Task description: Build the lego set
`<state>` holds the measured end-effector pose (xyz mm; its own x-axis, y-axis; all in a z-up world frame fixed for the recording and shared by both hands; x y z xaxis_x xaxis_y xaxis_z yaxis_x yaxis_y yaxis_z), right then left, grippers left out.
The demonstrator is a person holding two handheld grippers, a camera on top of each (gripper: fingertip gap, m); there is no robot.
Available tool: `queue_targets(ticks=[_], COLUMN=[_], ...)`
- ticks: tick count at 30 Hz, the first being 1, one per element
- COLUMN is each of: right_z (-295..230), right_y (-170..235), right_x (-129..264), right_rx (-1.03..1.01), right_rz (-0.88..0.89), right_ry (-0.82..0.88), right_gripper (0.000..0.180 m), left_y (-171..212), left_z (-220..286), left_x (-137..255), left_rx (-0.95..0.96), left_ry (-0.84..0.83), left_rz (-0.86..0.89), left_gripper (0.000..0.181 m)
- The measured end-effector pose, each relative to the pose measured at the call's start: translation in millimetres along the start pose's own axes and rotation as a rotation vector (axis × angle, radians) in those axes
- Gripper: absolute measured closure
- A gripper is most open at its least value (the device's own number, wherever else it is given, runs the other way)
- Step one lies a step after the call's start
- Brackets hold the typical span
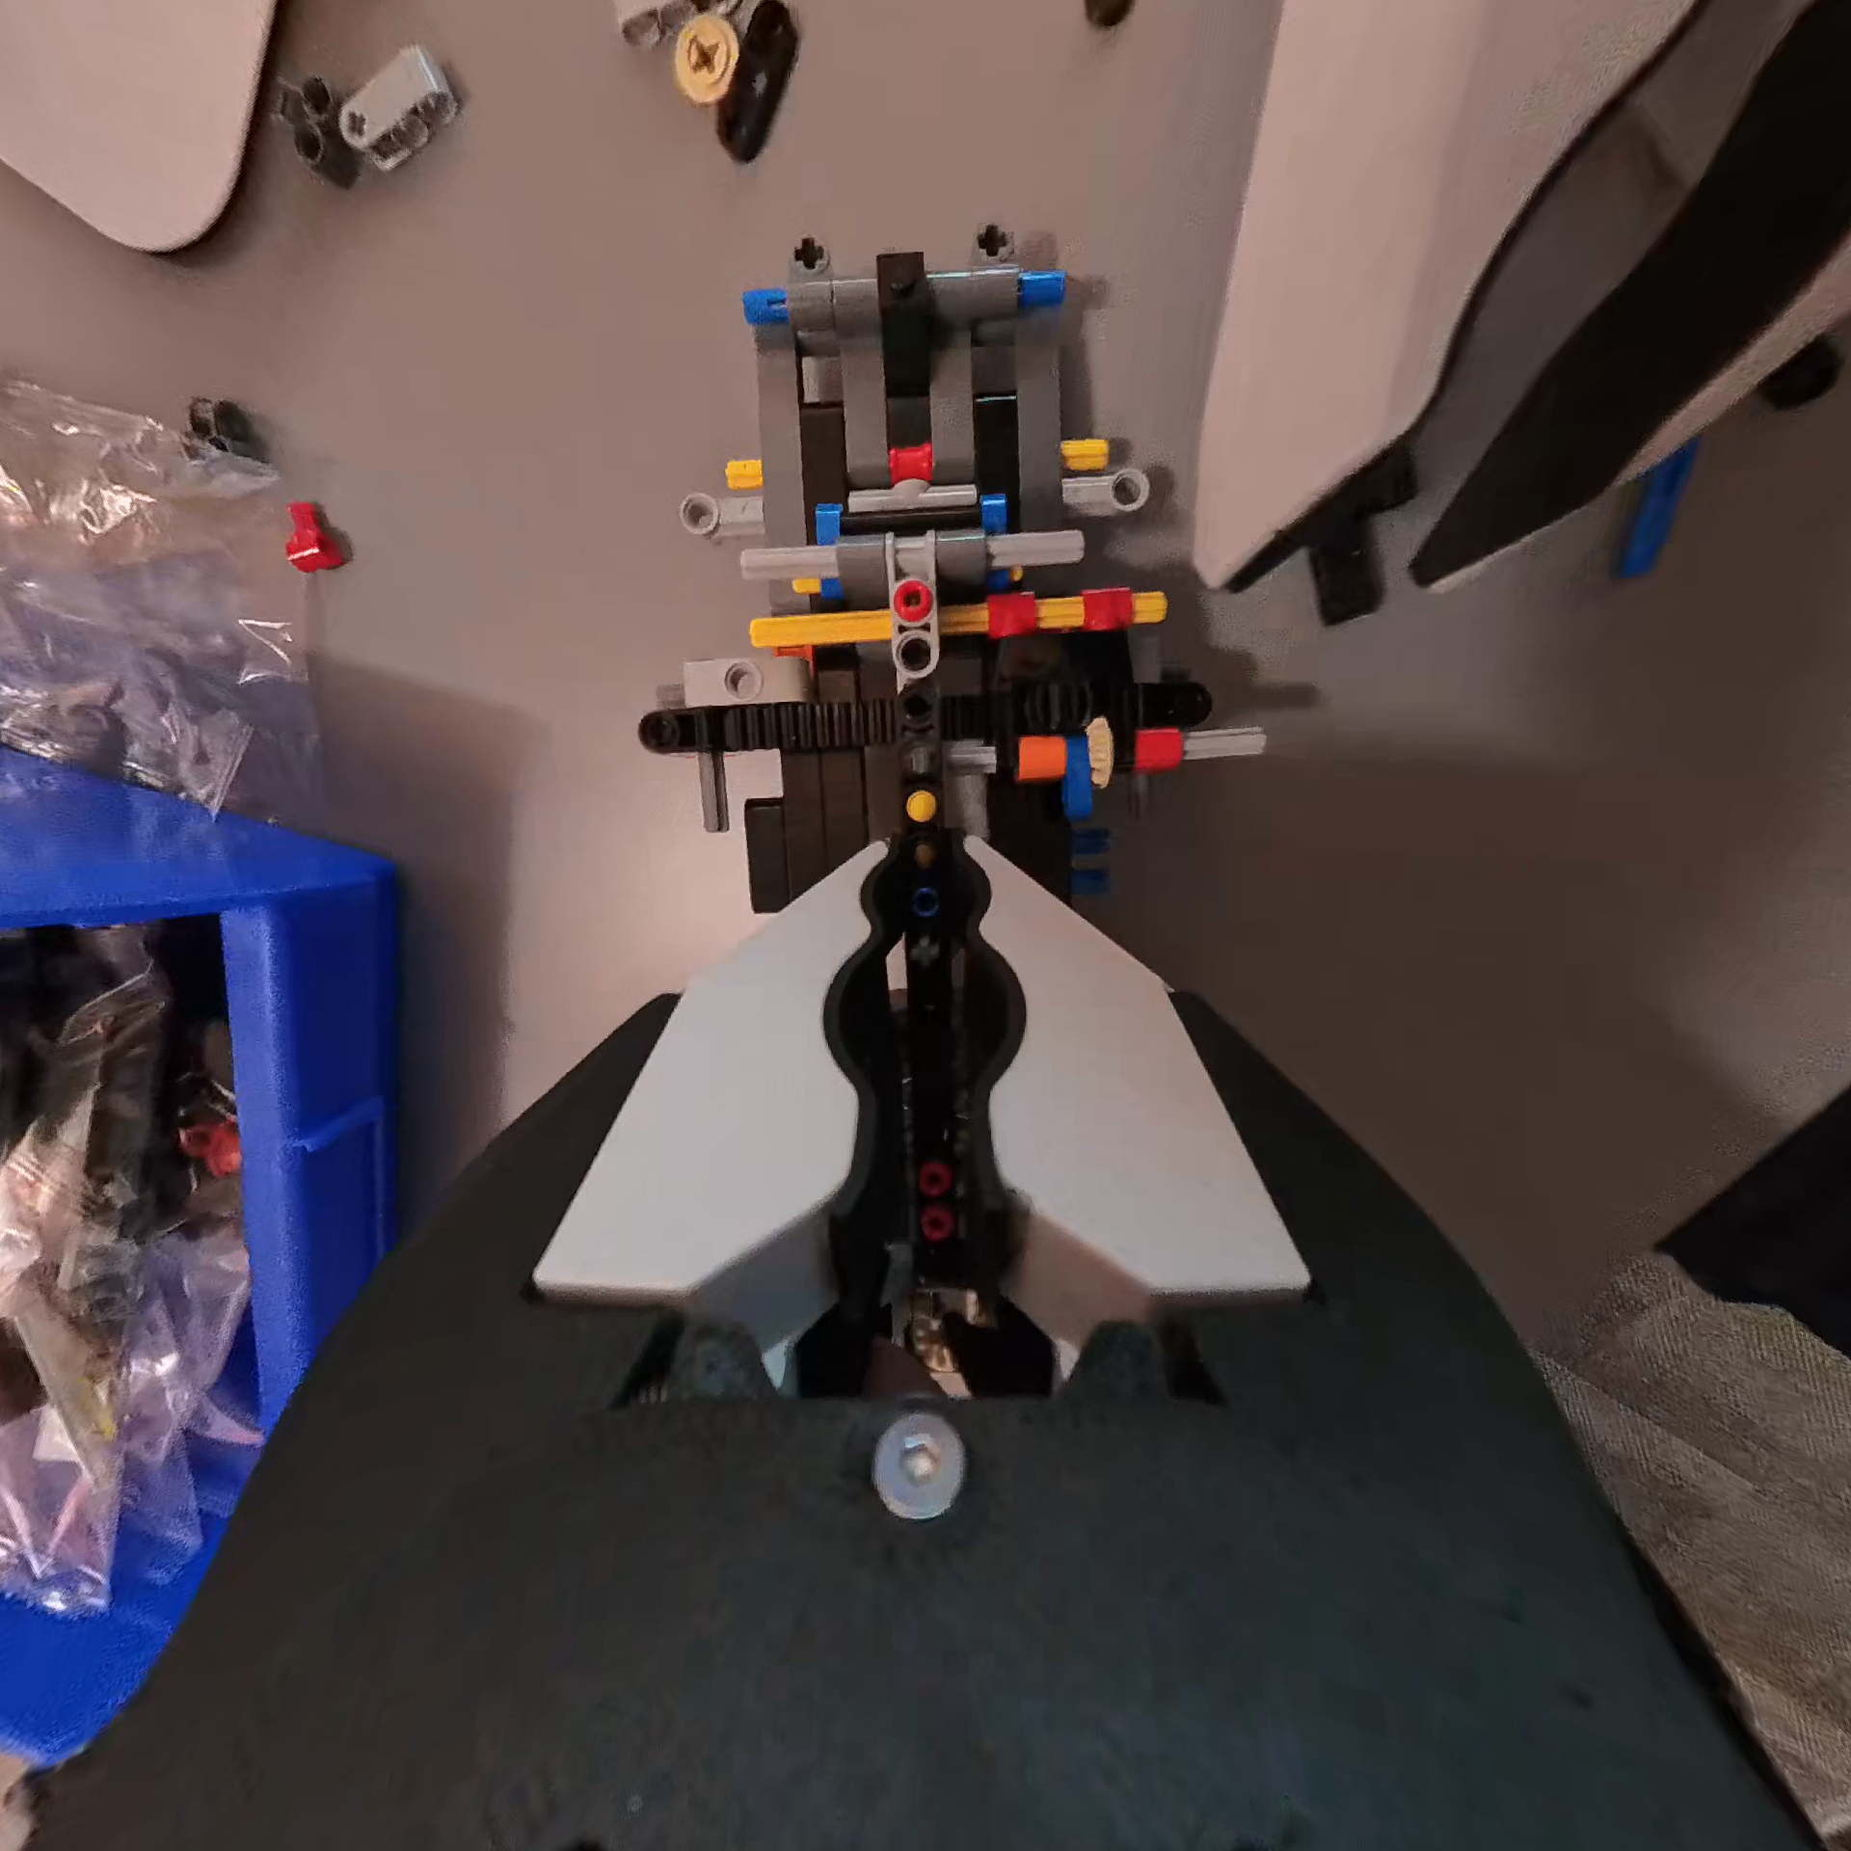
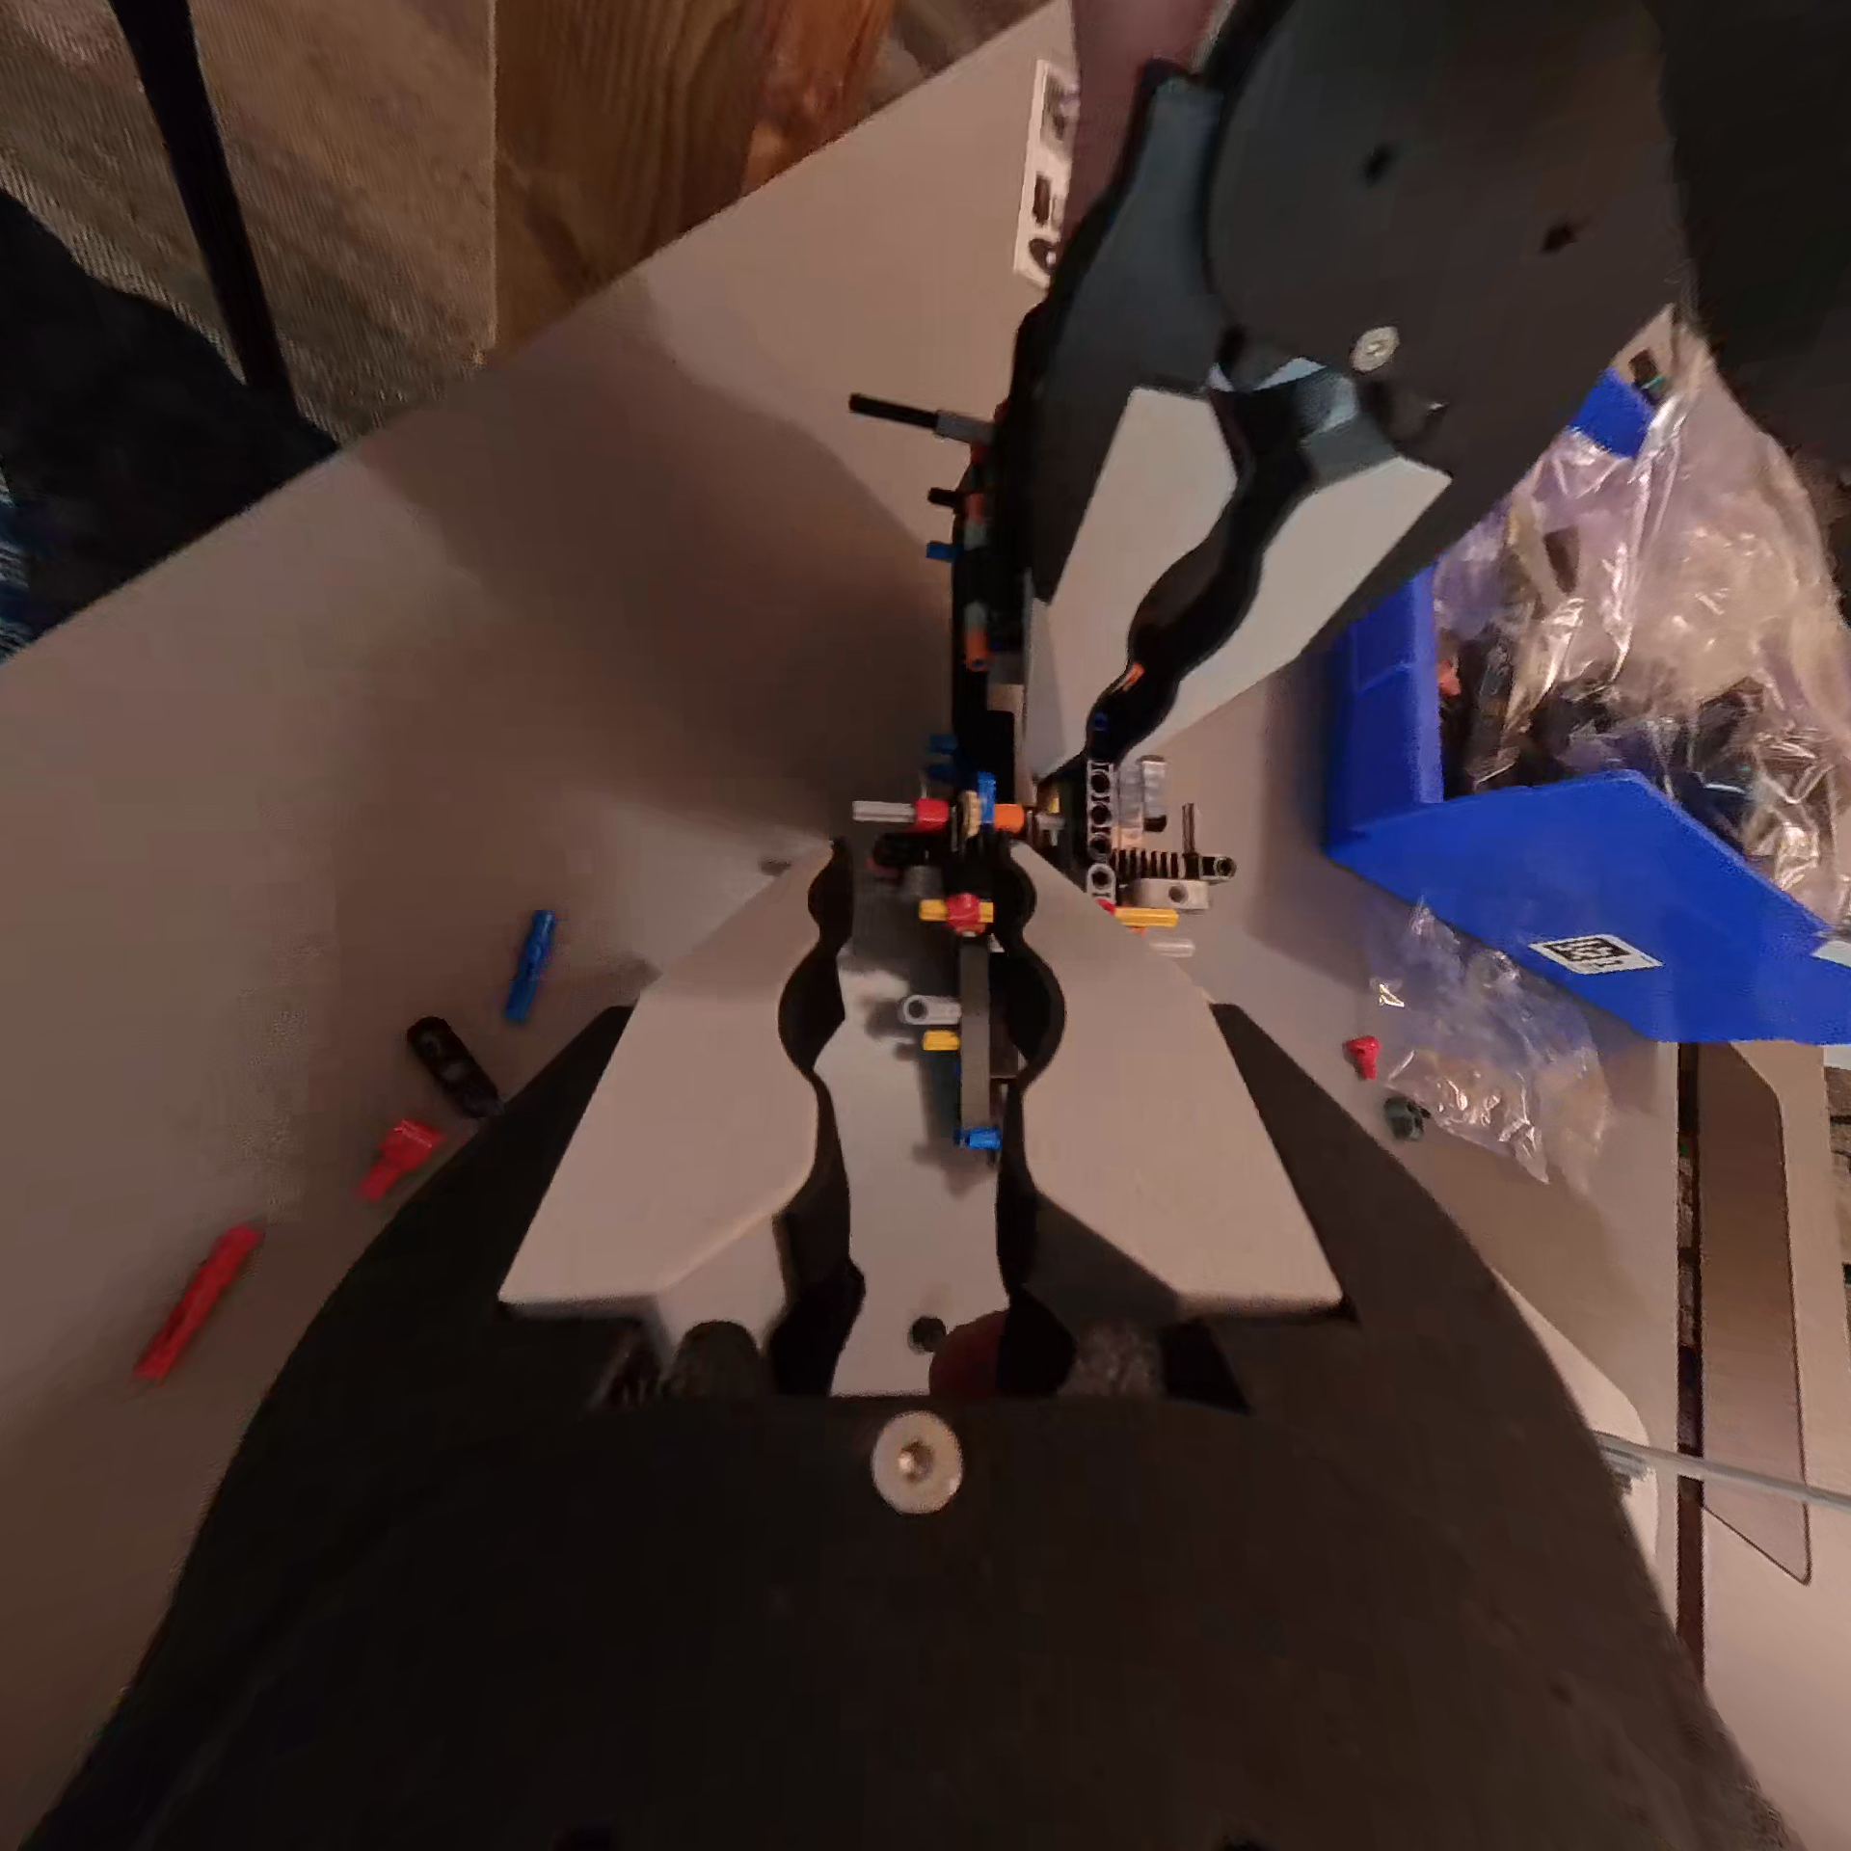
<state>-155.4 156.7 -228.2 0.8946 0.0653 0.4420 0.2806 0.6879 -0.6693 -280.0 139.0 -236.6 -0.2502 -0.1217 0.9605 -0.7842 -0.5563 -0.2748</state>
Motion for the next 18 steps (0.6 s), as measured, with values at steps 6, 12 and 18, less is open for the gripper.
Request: queue_targets(ticks=[6,12,18], right_z=[5.4,12.4,23.6], right_y=[4.6,1.0,-4.2], right_x=[-16.4,-28.6,-39.9], right_rx=[0.02,-0.032,-0.009], right_rz=[-0.021,0.038,0.038], right_ry=[-0.085,-0.255,-0.377], right_gripper=[0.145,0.147,0.148], left_y=[6.5,14.8,20.9], left_z=[-7.5,-13.7,-10.9], left_x=[-8.0,-13.5,14.3], left_rx=[-0.066,-0.146,-0.136], left_ry=[0.1,0.187,0.124], left_rz=[-0.033,-0.02,0.162], left_gripper=[0.176,0.175,0.164])
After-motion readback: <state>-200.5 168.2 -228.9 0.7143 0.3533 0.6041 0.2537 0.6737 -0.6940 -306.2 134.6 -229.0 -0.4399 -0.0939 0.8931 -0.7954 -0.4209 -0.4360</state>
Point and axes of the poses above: each gripper's, where its closed fingertips meet, x back along the fingers, y out of its underside, z = x × y across the jaws, the point moved 7 cm from there along x, back along the fingers, and after that the axes turned 15 degrees about y, right-handed, at the moved point
